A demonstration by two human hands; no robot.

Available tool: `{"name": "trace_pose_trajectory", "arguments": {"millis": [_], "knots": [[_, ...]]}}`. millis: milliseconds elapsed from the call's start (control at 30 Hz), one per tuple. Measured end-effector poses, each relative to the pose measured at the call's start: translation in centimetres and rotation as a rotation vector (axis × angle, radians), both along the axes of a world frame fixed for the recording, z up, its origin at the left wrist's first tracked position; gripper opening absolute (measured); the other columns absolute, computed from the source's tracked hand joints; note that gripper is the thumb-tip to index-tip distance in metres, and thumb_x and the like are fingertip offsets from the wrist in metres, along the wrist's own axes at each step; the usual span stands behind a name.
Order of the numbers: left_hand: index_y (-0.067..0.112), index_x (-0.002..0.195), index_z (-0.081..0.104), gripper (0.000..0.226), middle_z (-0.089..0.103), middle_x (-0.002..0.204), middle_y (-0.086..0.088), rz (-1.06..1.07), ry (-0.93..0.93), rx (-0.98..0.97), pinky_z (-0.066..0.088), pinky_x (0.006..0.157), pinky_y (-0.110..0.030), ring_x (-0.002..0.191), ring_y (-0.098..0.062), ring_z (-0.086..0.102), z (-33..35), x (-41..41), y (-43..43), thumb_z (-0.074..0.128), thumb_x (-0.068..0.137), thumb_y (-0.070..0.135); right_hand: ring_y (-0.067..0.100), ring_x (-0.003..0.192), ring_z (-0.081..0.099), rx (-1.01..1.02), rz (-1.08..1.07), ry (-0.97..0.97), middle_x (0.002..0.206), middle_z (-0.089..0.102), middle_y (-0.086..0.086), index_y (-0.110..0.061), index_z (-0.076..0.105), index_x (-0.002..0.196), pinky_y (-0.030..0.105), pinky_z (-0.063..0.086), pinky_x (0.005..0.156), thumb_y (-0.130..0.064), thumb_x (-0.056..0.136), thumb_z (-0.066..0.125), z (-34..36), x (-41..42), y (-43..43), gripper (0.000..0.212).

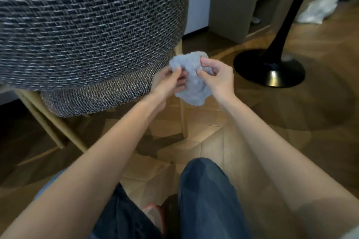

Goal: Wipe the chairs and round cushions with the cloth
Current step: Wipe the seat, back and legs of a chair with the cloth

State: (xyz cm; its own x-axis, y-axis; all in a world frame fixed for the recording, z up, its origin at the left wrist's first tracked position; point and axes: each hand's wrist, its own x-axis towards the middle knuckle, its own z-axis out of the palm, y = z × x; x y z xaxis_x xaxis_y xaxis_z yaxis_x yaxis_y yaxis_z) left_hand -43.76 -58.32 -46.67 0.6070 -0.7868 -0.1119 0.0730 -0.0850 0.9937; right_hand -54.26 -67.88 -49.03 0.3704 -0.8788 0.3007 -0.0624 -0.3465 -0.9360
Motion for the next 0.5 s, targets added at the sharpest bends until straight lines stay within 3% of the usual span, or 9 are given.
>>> {"name": "trace_pose_trajectory", "arguments": {"millis": [133, 233, 267, 367, 500], "knots": [[0.013, 0.145, 0.032, 0.045, 0.046, 0.143, 0.0, -0.099, 0.019, -0.034, 0.052, 0.086, -0.031, 0.12, -0.016, 0.053, 0.7, 2.0, -1.8, 0.04, 0.101, 0.005, 0.005, 0.106, 0.061, -0.017, 0.002, -0.026, 0.108, 0.067, -0.006, -0.01, 0.069, 0.114, 0.019, 0.05, 0.094, -0.003, 0.086, 0.067, 0.9, 2.8, -2.7, 0.029], [0.017, 0.147, 0.028, 0.06, 0.044, 0.14, 0.007, -0.156, -0.067, -0.049, 0.05, 0.085, -0.023, 0.093, 0.006, 0.06, 0.1, 3.3, -3.1, 0.038, 0.096, -0.012, 0.005, 0.112, 0.058, -0.025, -0.014, 0.01, 0.117, 0.067, -0.001, -0.009, 0.068, 0.116, 0.019, 0.044, 0.1, -0.002, 0.088, 0.063, 0.8, 5.3, -4.5, 0.03], [0.016, 0.148, 0.025, 0.064, 0.043, 0.14, 0.006, -0.175, -0.082, -0.055, 0.049, 0.085, -0.02, 0.092, 0.009, 0.059, -0.3, 3.6, -3.5, 0.035, 0.094, -0.016, 0.005, 0.113, 0.057, -0.024, -0.021, 0.025, 0.119, 0.067, -0.001, -0.009, 0.068, 0.117, 0.016, 0.042, 0.1, -0.002, 0.088, 0.062, 0.6, 6.0, -5.0, 0.03], [0.011, 0.151, 0.015, 0.073, 0.033, 0.151, -0.003, -0.201, -0.087, -0.097, 0.045, 0.089, -0.014, 0.127, -0.006, 0.043, -0.9, 4.2, -4.9, 0.029, 0.088, -0.025, 0.008, 0.117, 0.056, -0.023, -0.027, 0.067, 0.12, 0.067, -0.001, -0.012, 0.068, 0.12, 0.015, 0.039, 0.101, -0.002, 0.09, 0.059, -0.4, 7.8, -6.0, 0.033], [0.009, 0.151, 0.0, 0.08, 0.017, 0.158, -0.008, -0.189, -0.014, -0.132, 0.037, 0.103, -0.02, 0.142, -0.015, 0.024, -1.6, 4.2, -6.9, 0.025, 0.086, -0.028, 0.008, 0.117, 0.056, 0.011, 0.004, 0.078, 0.122, 0.066, -0.001, -0.013, 0.066, 0.122, 0.016, 0.04, 0.099, -0.01, 0.089, 0.065, -1.9, 9.0, -7.3, 0.033]]}}
